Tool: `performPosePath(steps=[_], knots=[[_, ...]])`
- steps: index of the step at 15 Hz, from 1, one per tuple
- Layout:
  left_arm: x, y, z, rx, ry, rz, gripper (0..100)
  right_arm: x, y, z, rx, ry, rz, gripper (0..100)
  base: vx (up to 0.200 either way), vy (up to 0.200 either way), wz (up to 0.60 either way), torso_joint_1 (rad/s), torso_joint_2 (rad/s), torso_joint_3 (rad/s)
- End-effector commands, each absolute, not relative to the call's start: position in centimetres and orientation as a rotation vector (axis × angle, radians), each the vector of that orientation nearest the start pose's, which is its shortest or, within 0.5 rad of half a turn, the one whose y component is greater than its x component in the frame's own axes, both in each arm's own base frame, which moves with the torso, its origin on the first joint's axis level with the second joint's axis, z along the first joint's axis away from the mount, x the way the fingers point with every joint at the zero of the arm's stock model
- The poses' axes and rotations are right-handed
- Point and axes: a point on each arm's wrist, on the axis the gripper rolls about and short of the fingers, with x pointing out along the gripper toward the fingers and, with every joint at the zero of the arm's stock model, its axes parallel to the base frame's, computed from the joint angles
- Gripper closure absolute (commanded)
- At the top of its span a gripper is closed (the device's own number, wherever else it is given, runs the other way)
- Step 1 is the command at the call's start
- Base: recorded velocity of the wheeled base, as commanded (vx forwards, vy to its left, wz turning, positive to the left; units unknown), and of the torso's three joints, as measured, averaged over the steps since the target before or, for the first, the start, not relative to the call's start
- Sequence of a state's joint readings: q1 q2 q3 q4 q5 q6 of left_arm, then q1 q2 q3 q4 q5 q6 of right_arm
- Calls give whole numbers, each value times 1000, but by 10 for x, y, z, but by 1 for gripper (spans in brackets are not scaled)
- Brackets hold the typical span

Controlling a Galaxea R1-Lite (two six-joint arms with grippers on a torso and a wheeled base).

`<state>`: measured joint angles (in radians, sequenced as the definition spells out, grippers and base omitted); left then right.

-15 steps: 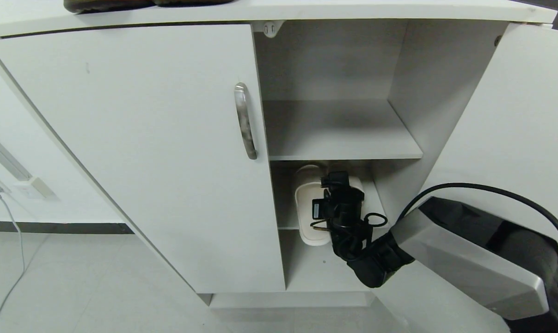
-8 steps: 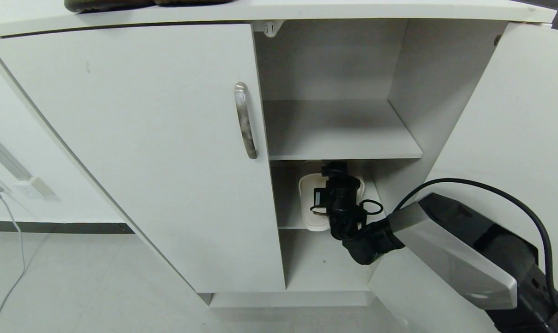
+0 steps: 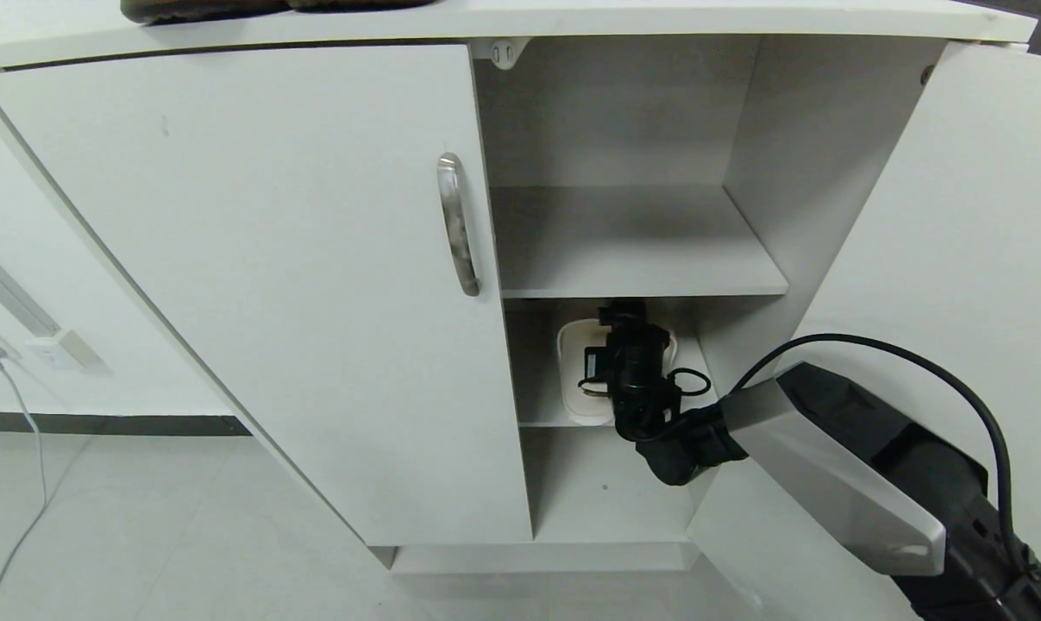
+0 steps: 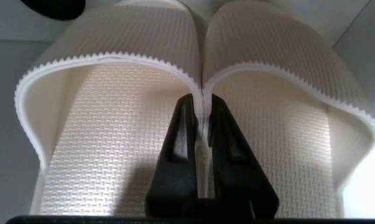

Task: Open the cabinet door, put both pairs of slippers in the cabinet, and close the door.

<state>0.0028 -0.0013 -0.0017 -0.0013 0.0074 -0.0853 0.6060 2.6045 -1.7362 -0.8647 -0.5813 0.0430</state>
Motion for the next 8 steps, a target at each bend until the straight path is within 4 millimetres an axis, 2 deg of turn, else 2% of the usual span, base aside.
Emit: performPosePath(steps=[1, 5, 6, 8], knots=[[-23, 0, 76, -86, -4, 11, 100, 441, 291, 58, 30, 20, 24, 100, 0, 0, 0, 0, 0, 0], [-23, 0, 76, -86, -4, 11, 100, 441, 291, 57, 28, 22, 24, 100, 0, 0, 0, 0, 0, 0], [-23, 0, 76, -86, -4, 11, 100, 441, 291, 57, 28, 22, 24, 0, 0, 0, 0, 0, 0, 0], [-23, 0, 76, -86, -4, 11, 100, 441, 290, 58, 29, 21, 24, 0, 0, 0, 0, 0, 0, 0]])
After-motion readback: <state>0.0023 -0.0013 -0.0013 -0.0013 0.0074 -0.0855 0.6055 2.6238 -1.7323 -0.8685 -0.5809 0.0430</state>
